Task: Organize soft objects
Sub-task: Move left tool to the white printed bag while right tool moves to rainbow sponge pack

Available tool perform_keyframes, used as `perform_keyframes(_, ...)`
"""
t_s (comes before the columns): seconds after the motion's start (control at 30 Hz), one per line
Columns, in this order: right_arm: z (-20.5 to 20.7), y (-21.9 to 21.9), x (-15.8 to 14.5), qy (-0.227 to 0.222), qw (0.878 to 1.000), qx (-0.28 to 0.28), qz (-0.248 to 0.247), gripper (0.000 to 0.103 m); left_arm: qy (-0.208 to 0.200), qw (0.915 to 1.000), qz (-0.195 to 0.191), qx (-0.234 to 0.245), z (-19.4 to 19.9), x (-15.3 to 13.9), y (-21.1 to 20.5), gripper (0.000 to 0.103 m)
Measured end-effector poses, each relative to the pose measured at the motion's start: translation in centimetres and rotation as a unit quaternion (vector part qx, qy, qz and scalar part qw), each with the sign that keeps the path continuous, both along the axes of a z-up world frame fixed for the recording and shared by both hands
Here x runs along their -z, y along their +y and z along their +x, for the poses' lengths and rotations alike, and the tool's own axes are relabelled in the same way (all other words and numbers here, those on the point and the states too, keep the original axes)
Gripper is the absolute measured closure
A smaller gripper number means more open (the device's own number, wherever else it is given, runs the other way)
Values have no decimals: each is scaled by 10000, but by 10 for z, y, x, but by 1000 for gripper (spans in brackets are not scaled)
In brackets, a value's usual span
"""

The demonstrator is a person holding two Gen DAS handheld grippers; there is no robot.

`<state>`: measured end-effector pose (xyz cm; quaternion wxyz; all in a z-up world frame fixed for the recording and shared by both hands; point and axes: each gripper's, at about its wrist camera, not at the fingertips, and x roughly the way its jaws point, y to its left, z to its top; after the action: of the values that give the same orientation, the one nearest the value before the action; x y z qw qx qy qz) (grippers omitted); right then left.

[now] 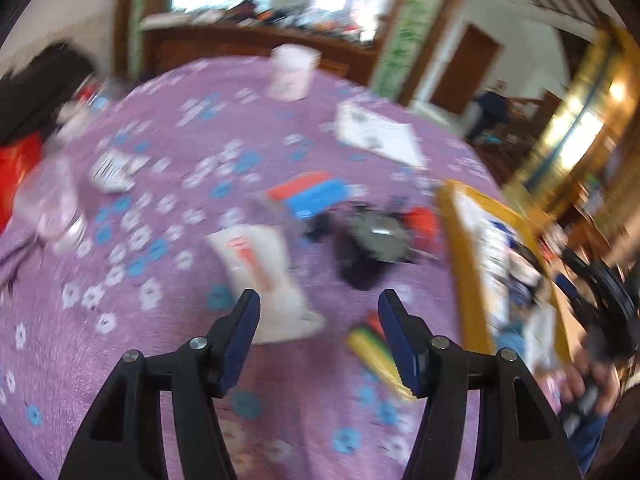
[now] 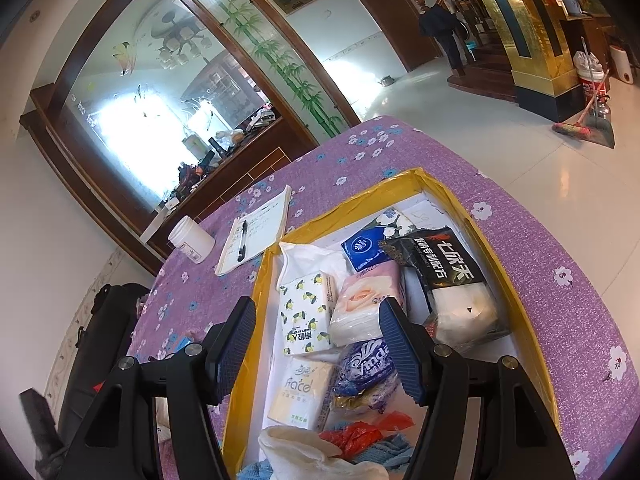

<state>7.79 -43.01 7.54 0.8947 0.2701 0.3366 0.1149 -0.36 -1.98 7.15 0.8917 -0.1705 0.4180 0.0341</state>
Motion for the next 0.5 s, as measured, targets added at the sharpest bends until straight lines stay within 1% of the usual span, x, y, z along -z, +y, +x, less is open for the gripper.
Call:
perform_keyframes(0.03, 0, 0, 0, 0, 10000, 3, -3, 35, 123, 9998, -52, -114, 7, 8, 8, 43)
perform_keyframes(0.1, 0, 0, 0, 11, 10000, -7, 8, 35, 314, 9994, -93, -129, 19, 19, 12, 43)
perform_keyframes(0.27, 0, 2, -1, -14, 10000, -30, -24, 35, 608, 9981, -2, -137, 46, 41, 10, 43)
perform_keyframes(0.3, 0, 2, -1, -22, 10000, -35, -28, 35, 639, 9979, -17, -134, 49, 45, 11, 47)
perform_keyframes(0.33, 0, 2, -2, -29, 10000, -49, -25, 35, 630, 9979, 17, -158, 50, 48, 12, 56)
perform_keyframes(0.37, 1, 3, -1, -36, 10000, -66, -23, 35, 606, 9979, 111, -194, 50, 49, 12, 61)
perform_keyframes(0.43, 0, 6, -3, -92, 9999, -135, -45, 35, 498, 9984, 200, -195, 49, 49, 12, 66)
perform_keyframes(0.5, -4, 14, -9, -282, 9990, -285, -174, 35, 385, 9986, 277, -236, 50, 51, 15, 66)
